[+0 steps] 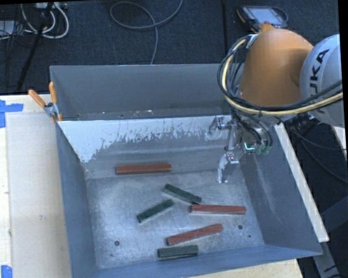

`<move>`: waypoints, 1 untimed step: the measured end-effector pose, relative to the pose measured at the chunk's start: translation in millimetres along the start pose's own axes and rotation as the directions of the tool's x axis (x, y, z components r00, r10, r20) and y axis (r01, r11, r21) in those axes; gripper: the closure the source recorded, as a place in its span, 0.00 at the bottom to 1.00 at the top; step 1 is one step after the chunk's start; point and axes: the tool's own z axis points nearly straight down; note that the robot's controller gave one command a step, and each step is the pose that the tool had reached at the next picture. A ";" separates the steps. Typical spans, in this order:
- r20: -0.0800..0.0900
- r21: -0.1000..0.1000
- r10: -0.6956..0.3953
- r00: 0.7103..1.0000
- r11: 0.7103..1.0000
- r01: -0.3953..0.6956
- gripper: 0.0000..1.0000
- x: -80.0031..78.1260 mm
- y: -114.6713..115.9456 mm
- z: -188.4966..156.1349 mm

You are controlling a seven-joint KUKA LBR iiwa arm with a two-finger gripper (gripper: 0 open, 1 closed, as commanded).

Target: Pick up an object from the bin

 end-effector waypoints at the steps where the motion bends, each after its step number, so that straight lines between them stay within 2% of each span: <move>1: 0.008 0.000 0.000 1.000 1.000 0.000 0.00 -1.4 0.0 -4.2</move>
Offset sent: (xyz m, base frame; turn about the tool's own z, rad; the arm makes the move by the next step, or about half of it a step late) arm -0.1276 -0.0122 -0.1384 -0.0870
